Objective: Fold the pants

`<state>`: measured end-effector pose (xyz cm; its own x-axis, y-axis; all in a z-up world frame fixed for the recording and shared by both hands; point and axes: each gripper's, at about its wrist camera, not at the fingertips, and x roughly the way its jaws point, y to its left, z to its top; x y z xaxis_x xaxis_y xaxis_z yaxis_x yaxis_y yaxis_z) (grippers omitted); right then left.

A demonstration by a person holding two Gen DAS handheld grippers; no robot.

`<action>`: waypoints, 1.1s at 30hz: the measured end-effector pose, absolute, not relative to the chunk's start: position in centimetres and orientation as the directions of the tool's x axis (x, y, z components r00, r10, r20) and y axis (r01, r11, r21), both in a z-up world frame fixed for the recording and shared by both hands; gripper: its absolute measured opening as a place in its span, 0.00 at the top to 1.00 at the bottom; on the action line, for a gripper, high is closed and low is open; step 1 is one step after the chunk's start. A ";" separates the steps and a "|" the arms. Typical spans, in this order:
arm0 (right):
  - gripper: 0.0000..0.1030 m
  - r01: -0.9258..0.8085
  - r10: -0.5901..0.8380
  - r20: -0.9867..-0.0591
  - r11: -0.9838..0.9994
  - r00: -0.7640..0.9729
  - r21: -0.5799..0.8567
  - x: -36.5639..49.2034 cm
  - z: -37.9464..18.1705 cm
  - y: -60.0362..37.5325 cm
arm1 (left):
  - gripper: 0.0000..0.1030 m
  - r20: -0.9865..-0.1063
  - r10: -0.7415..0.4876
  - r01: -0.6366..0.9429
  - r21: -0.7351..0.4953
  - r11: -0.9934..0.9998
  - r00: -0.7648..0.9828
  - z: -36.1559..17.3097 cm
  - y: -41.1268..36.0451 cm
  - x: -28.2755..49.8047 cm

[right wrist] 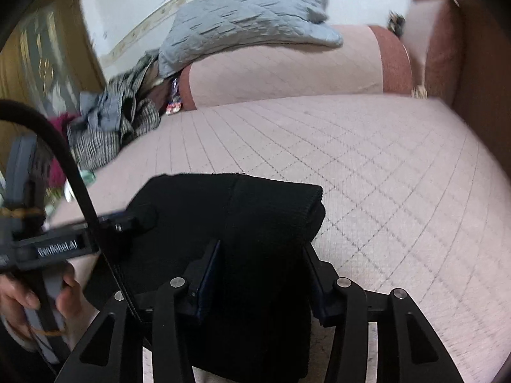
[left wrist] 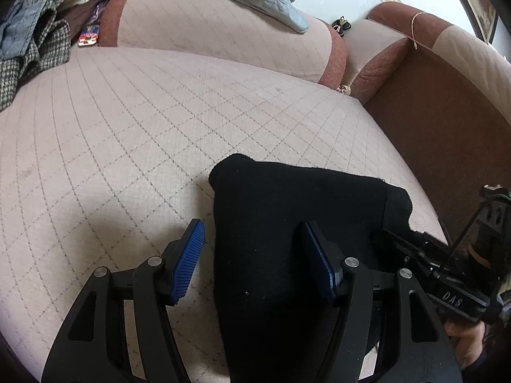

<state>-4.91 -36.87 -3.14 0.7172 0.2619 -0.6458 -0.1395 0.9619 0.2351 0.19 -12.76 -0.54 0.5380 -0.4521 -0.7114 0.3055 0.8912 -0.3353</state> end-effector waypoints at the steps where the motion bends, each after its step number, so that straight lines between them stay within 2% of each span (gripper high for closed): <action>1: 0.52 -0.126 0.283 -0.642 0.952 0.712 0.280 -4.8 -3.4 -37.5 | 0.36 -0.714 -0.450 0.303 -0.335 0.892 0.536 -0.6 -12.7 0.3; 3: 0.46 -0.112 0.307 -0.645 0.939 0.699 0.326 -4.6 -3.7 -38.2 | 0.34 -0.717 -0.453 0.304 -0.338 0.891 0.530 -0.7 -12.7 0.4; 5: 0.46 -0.111 0.309 -0.645 0.938 0.699 0.329 -4.7 -3.6 -38.4 | 0.27 -0.724 -0.441 0.291 -0.333 0.897 0.531 -0.9 -12.7 0.5; 10: 0.46 -0.098 0.168 -0.580 0.984 0.797 0.151 -6.3 -0.6 -37.3 | 0.26 -0.717 -0.464 0.295 -0.359 0.886 0.520 -1.2 -13.0 0.9; 13: 0.46 -0.137 0.193 -0.518 0.980 0.834 0.144 -6.6 1.2 -36.6 | 0.25 -0.720 -0.458 0.283 -0.360 0.889 0.521 -1.5 -13.1 1.1; 15: 0.55 -0.209 0.250 -0.536 0.968 0.806 0.138 -5.6 1.5 -35.2 | 0.25 -0.724 -0.457 0.280 -0.362 0.889 0.516 -1.6 -13.0 1.2; 16: 0.60 -0.221 0.244 -0.561 0.969 0.791 0.111 -5.0 1.2 -34.4 | 0.25 -0.724 -0.460 0.281 -0.364 0.888 0.515 -1.6 -12.9 1.2; 17: 0.70 -0.218 0.228 -0.586 0.972 0.778 0.089 -4.4 0.8 -33.9 | 0.25 -0.724 -0.459 0.282 -0.363 0.888 0.515 -1.6 -13.0 1.2; 18: 0.72 -0.208 0.211 -0.617 0.975 0.758 0.078 -3.5 0.1 -33.6 | 0.25 -0.726 -0.458 0.283 -0.360 0.889 0.514 -1.6 -13.0 1.2; 22: 0.73 -0.173 0.249 -0.664 0.968 0.705 0.180 -1.8 -2.3 -35.3 | 0.25 -0.732 -0.454 0.296 -0.347 0.890 0.508 -1.6 -13.2 1.4; 26: 0.75 -0.190 0.265 -0.669 0.964 0.694 0.184 -2.3 -2.4 -36.0 | 0.25 -0.733 -0.443 0.300 -0.330 0.895 0.515 -1.5 -13.4 1.3; 32: 0.71 -0.197 0.278 -0.669 0.961 0.689 0.197 -4.9 -1.0 -35.8 | 0.25 -0.735 -0.428 0.300 -0.310 0.902 0.526 -1.4 -13.4 1.0; 33: 0.66 -0.206 0.284 -0.673 0.959 0.683 0.195 -5.4 -1.0 -35.6 | 0.25 -0.735 -0.426 0.301 -0.307 0.903 0.527 -1.4 -13.5 1.0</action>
<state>-5.42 -35.61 -1.01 0.6831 0.2837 -0.6730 -0.2063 0.9589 0.1949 0.96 -13.48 -1.40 0.5271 -0.4258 -0.7355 0.3008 0.9029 -0.3071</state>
